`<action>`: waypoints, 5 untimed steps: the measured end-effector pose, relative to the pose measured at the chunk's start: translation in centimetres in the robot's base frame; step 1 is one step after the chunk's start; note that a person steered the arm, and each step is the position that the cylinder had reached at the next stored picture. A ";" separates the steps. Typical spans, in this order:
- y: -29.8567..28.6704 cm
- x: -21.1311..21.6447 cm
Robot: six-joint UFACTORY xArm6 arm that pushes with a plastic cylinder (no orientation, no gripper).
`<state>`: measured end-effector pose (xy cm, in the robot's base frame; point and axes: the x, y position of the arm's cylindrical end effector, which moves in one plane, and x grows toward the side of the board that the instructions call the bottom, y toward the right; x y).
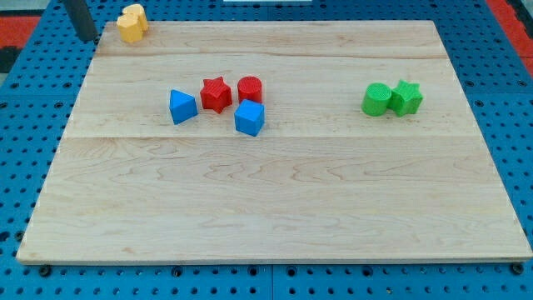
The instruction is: Move the yellow hexagon to the top left of the red star
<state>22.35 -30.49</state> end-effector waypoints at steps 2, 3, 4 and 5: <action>0.3 -3.2; 3.9 -3.1; 10.6 -3.1; 11.5 -1.6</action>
<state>20.78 -18.96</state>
